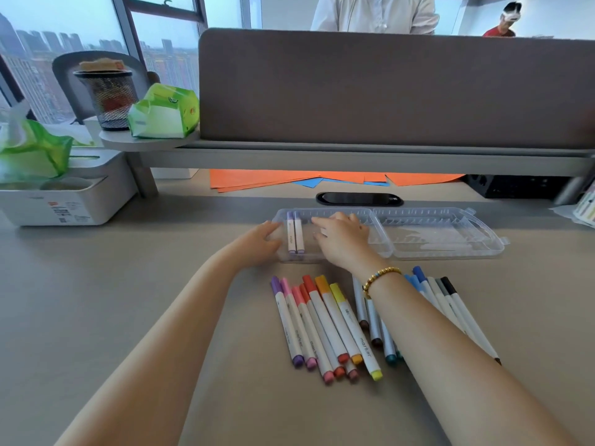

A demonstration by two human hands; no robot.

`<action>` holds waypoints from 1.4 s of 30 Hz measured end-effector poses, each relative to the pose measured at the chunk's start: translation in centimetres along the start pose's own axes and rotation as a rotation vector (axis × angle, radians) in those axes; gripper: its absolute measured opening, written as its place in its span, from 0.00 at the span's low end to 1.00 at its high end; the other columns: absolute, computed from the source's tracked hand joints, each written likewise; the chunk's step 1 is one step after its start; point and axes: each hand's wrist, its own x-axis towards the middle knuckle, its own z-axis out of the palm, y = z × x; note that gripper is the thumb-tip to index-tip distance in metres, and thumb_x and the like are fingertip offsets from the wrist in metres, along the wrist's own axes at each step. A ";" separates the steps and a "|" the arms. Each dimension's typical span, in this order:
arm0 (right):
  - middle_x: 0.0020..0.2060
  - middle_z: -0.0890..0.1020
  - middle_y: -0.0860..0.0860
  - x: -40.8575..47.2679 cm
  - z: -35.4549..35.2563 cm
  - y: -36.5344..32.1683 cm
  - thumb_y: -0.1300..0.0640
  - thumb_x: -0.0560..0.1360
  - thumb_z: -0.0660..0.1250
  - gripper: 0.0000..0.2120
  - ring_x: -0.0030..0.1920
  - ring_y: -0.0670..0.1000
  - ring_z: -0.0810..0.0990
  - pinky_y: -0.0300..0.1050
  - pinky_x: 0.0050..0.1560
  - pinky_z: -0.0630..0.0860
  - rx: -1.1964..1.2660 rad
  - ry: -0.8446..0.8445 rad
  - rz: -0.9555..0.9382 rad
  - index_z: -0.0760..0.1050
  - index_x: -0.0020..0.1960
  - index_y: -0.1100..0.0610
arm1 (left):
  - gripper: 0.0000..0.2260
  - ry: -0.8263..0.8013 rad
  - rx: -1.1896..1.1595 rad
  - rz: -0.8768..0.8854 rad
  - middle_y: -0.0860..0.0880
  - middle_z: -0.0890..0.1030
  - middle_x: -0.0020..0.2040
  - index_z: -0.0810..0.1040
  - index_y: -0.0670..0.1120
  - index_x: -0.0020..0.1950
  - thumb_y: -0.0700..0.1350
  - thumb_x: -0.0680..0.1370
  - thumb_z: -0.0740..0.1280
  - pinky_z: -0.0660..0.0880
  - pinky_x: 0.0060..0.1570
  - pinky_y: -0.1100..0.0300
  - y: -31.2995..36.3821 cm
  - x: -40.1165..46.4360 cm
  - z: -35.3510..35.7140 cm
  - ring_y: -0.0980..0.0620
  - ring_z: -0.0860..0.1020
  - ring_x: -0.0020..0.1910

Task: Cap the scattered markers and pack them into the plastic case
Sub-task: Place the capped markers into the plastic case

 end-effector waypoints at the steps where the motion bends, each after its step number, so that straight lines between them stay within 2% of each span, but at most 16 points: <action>1: 0.66 0.69 0.54 -0.7 -0.4 -0.2 0.53 0.81 0.56 0.20 0.68 0.57 0.62 0.52 0.65 0.61 0.016 0.011 0.003 0.64 0.72 0.48 | 0.21 0.056 -0.021 -0.017 0.45 0.64 0.73 0.61 0.47 0.75 0.44 0.81 0.57 0.61 0.68 0.54 -0.1 -0.6 0.1 0.45 0.65 0.71; 4: 0.62 0.72 0.54 -3.2 -1.7 -1.4 0.55 0.80 0.58 0.15 0.65 0.57 0.64 0.51 0.62 0.63 0.025 0.020 -0.023 0.72 0.65 0.49 | 0.16 0.259 0.011 -0.063 0.43 0.73 0.65 0.69 0.44 0.67 0.45 0.79 0.59 0.69 0.59 0.55 -0.4 -2.7 0.4 0.44 0.72 0.62; 6: 0.60 0.74 0.54 -4.8 -2.3 -2.2 0.55 0.79 0.60 0.12 0.63 0.57 0.67 0.50 0.60 0.66 0.023 0.000 -0.044 0.75 0.61 0.52 | 0.12 0.325 0.058 -0.096 0.43 0.74 0.57 0.72 0.43 0.59 0.46 0.78 0.60 0.70 0.51 0.56 -0.3 -4.4 0.6 0.44 0.73 0.55; 8: 0.56 0.76 0.54 -6.3 -2.7 -2.8 0.56 0.78 0.62 0.11 0.58 0.56 0.73 0.49 0.58 0.72 0.085 -0.038 -0.046 0.76 0.59 0.56 | 0.11 0.248 0.169 -0.141 0.44 0.74 0.51 0.72 0.42 0.55 0.48 0.78 0.61 0.69 0.46 0.58 0.3 -6.2 0.8 0.46 0.72 0.48; 10: 0.52 0.79 0.55 -7.8 -2.8 -3.4 0.57 0.77 0.63 0.10 0.53 0.55 0.77 0.50 0.53 0.76 0.126 -0.089 -0.050 0.76 0.56 0.57 | 0.16 0.104 0.299 -0.169 0.42 0.76 0.51 0.74 0.40 0.56 0.52 0.79 0.59 0.68 0.44 0.58 1.0 -7.6 1.2 0.46 0.72 0.46; 12: 0.49 0.80 0.54 -9.0 -2.6 -4.0 0.56 0.78 0.62 0.09 0.50 0.54 0.78 0.46 0.46 0.73 0.109 -0.138 -0.066 0.76 0.56 0.58 | 0.22 0.023 0.351 -0.175 0.39 0.78 0.55 0.74 0.36 0.58 0.54 0.79 0.57 0.70 0.46 0.55 1.3 -8.6 1.7 0.42 0.75 0.48; 15: 0.48 0.80 0.54 -10.2 -2.2 -4.3 0.54 0.79 0.62 0.11 0.47 0.53 0.78 0.44 0.42 0.71 0.057 -0.202 -0.069 0.75 0.56 0.59 | 0.22 -0.005 0.356 -0.165 0.39 0.78 0.56 0.74 0.35 0.55 0.54 0.79 0.57 0.65 0.42 0.58 1.5 -9.6 2.1 0.45 0.71 0.42; 18: 0.45 0.79 0.54 -10.3 -3.3 -3.1 0.56 0.78 0.62 0.09 0.45 0.52 0.78 0.45 0.45 0.75 0.056 -0.174 -0.003 0.73 0.56 0.60 | 0.19 -0.021 0.376 -0.158 0.41 0.78 0.55 0.75 0.38 0.54 0.53 0.79 0.58 0.64 0.43 0.59 1.7 -10.1 2.3 0.47 0.70 0.43; 21: 0.36 0.78 0.52 -10.6 -5.7 -1.2 0.54 0.79 0.62 0.09 0.32 0.47 0.75 0.39 0.31 0.70 0.032 -0.304 0.065 0.74 0.49 0.60 | 0.17 -0.036 0.387 -0.162 0.42 0.78 0.55 0.74 0.39 0.56 0.51 0.80 0.56 0.66 0.46 0.59 1.8 -10.2 2.2 0.45 0.73 0.48; 23: 0.34 0.79 0.51 -11.1 -6.7 -0.4 0.51 0.79 0.62 0.12 0.28 0.45 0.73 0.37 0.28 0.68 0.017 -0.447 0.091 0.75 0.45 0.59 | 0.16 -0.038 0.413 -0.165 0.43 0.78 0.56 0.74 0.39 0.58 0.50 0.80 0.56 0.67 0.48 0.58 2.0 -10.2 2.2 0.45 0.73 0.50; 26: 0.34 0.80 0.50 -11.4 -6.7 -0.4 0.48 0.79 0.61 0.14 0.29 0.45 0.76 0.37 0.28 0.69 -0.021 -0.532 0.089 0.71 0.40 0.57 | 0.16 -0.035 0.455 -0.167 0.44 0.77 0.56 0.74 0.41 0.60 0.49 0.80 0.57 0.69 0.50 0.58 2.3 -9.9 2.5 0.46 0.72 0.49; 29: 0.30 0.77 0.51 -11.3 -5.9 -1.0 0.51 0.79 0.62 0.14 0.24 0.45 0.74 0.35 0.21 0.66 0.010 -0.545 0.099 0.67 0.38 0.57 | 0.16 -0.017 0.474 -0.176 0.46 0.77 0.53 0.74 0.42 0.59 0.50 0.79 0.57 0.71 0.52 0.56 2.1 -9.5 2.8 0.47 0.72 0.47; 31: 0.30 0.77 0.52 -11.2 -5.3 -1.4 0.53 0.78 0.63 0.13 0.24 0.46 0.74 0.33 0.18 0.66 0.060 -0.540 0.104 0.67 0.38 0.58 | 0.16 -0.003 0.471 -0.185 0.47 0.75 0.48 0.75 0.42 0.58 0.51 0.79 0.57 0.72 0.54 0.56 2.0 -9.4 2.7 0.47 0.72 0.47; 33: 0.31 0.78 0.53 -11.0 -4.6 -2.0 0.53 0.78 0.62 0.12 0.24 0.47 0.75 0.34 0.19 0.67 0.094 -0.531 0.105 0.69 0.39 0.59 | 0.16 0.007 0.483 -0.196 0.48 0.73 0.46 0.75 0.42 0.58 0.51 0.79 0.56 0.73 0.54 0.55 1.8 -9.4 2.5 0.47 0.72 0.47; 37: 0.31 0.76 0.51 -10.8 -4.0 -2.6 0.52 0.79 0.62 0.12 0.24 0.45 0.74 0.32 0.18 0.65 0.083 -0.497 0.095 0.70 0.40 0.58 | 0.16 0.019 0.527 -0.220 0.45 0.76 0.51 0.73 0.41 0.60 0.50 0.80 0.55 0.71 0.51 0.56 1.4 -9.3 2.0 0.47 0.72 0.47; 42: 0.34 0.75 0.51 -10.2 -4.0 -1.4 0.52 0.79 0.61 0.10 0.28 0.46 0.72 0.35 0.23 0.67 0.099 -0.504 0.130 0.69 0.42 0.57 | 0.17 0.004 0.531 -0.218 0.44 0.76 0.58 0.71 0.40 0.62 0.50 0.81 0.54 0.71 0.52 0.56 1.5 -9.4 2.0 0.46 0.74 0.54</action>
